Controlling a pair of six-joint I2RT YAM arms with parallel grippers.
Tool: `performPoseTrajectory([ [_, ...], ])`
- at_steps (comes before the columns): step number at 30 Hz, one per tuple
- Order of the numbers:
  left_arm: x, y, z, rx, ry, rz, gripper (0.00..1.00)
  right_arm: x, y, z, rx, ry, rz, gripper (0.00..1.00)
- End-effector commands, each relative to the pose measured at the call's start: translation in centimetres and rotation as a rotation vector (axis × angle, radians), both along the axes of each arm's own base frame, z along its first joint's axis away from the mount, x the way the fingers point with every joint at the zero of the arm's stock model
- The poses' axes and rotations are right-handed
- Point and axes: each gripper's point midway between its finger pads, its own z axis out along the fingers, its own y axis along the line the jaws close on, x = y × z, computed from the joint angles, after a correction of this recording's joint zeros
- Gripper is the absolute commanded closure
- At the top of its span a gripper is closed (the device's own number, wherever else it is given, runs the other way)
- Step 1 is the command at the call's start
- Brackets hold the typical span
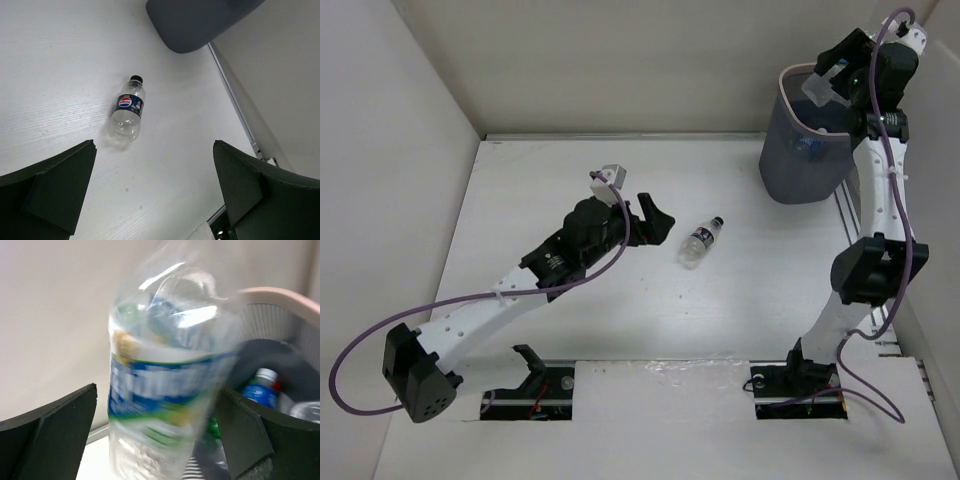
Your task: Put the plastic bottles in the bin
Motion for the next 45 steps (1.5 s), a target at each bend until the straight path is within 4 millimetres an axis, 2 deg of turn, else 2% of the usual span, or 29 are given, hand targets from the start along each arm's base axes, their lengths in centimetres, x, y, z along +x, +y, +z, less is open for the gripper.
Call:
performPoseTrajectory([
  [1,0.4,0.6,1.3,0.019,-0.087,0.035,0.0,-0.3,-3.4,0.4,-0.022,0.048,-0.135,0.0],
  [2,0.8,0.8,0.8,0.041,-0.094,0.05,0.0,-0.2,-3.8,0.1,-0.021,0.064,-0.152,0.0],
  [3,1.1,0.8,0.4,0.062,-0.098,0.057,0.0,-0.5,-4.5,1.3,-0.025,0.048,-0.195,0.0],
  [5,1.3,1.1,0.3,0.085,-0.115,0.062,0.0,-0.6,-5.2,0.5,-0.045,0.086,-0.227,0.0],
  [9,2.0,0.3,-0.4,0.118,-0.151,0.041,0.0,-2.2,-6.2,1.6,-0.03,0.085,-0.308,0.0],
  [10,2.2,-0.3,-1.3,0.143,-0.149,0.016,0.0,-2.4,-6.2,1.8,-0.03,0.086,-0.308,0.0],
  [13,2.4,-1.9,-2.3,0.182,-0.184,-0.065,0.0,-4.3,-4.3,3.1,-0.021,0.086,-0.267,0.0],
  [14,2.8,-2.6,-3.1,0.2,-0.183,-0.081,0.0,-4.5,-3.3,1.6,-0.018,0.128,-0.233,0.0],
  [15,3.1,-2.8,-3.4,0.211,-0.19,-0.084,0.0,-6.5,-2.4,2.8,-0.016,0.109,-0.198,0.0],
  [16,3.5,-3.2,-3.6,0.228,-0.219,-0.1,0.0,-7.0,-0.4,2.3,-0.03,0.116,-0.088,0.0],
  [17,3.9,-3.8,-4.4,0.25,-0.218,-0.117,0.0,-7.2,0.4,-2.7,-0.027,0.213,-0.036,0.0],
  [18,4.3,-4.2,-4.4,0.26,-0.232,-0.12,0.0,-9.5,1.4,-0.5,-0.044,0.128,-0.001,0.0],
  [20,4.8,-5.2,-5.0,0.294,-0.254,-0.164,0.0,-11.4,3.6,-2.6,-0.041,0.129,0.072,0.0],
  [21,5.5,-5.9,-5.7,0.313,-0.247,-0.17,0.0,-12.4,4.0,-7.1,-0.026,0.203,0.095,0.0],
  [22,5.7,-6.5,-6.1,0.316,-0.24,-0.184,0.0,-14.5,5.2,-5.4,-0.039,0.13,0.125,0.0],
  [23,6.0,-7.0,-6.4,0.325,-0.24,-0.196,0.0,-15.5,6.0,-6.4,-0.038,0.134,0.145,0.0],
  [24,6.6,-7.9,-7.2,0.332,-0.227,-0.21,0.0,-16.5,7.3,-10.2,-0.026,0.196,0.189,0.0],
  [25,6.9,-8.4,-7.8,0.345,-0.226,-0.227,0.0,-18.3,8.1,-8.9,-0.037,0.131,0.212,0.0],
  [27,7.5,-9.4,-8.7,0.359,-0.219,-0.243,0.0,-20.1,9.3,-10.1,-0.038,0.122,0.252,0.0],
  [28,8.3,-10.2,-9.8,0.375,-0.199,-0.249,0.0,-20.8,9.3,-11.9,-0.034,0.143,0.252,0.0],
  [29,8.5,-10.7,-10.2,0.375,-0.194,-0.261,0.0,-22.1,9.4,-11.0,-0.041,0.106,0.251,0.0],
  [30,8.6,-11.1,-10.9,0.387,-0.186,-0.282,0.0,-22.6,9.4,-11.1,-0.043,0.098,0.251,0.0],
  [31,8.7,-11.5,-12.8,0.411,-0.151,-0.301,0.0,-23.1,9.5,-11.4,-0.041,0.105,0.251,0.0],
  [32,9.0,-12.1,-12.8,0.404,-0.154,-0.312,0.0,-23.6,9.5,-12.1,-0.046,0.128,0.253,0.0],
  [35,9.3,-13.2,-15.3,0.41,-0.101,-0.338,0.0,-24.9,10.0,-11.8,-0.045,0.122,0.278,0.0],
  [38,9.0,-13.7,-18.2,0.417,-0.033,-0.359,0.0,-25.9,10.6,-10.6,-0.032,0.082,0.305,0.0],
  [41,9.0,-14.3,-20.2,0.422,0.011,-0.352,0.02,-26.5,10.6,-9.3,-0.039,0.051,0.305,0.0],
  [43,8.8,-14.8,-21.0,0.413,0.034,-0.371,0.13,-26.9,10.8,-8.6,-0.041,0.037,0.313,0.0],
  [45,8.4,-15.1,-21.8,0.425,0.058,-0.368,0.29,-27.1,10.8,-8.4,-0.041,0.036,0.313,0.0],
])
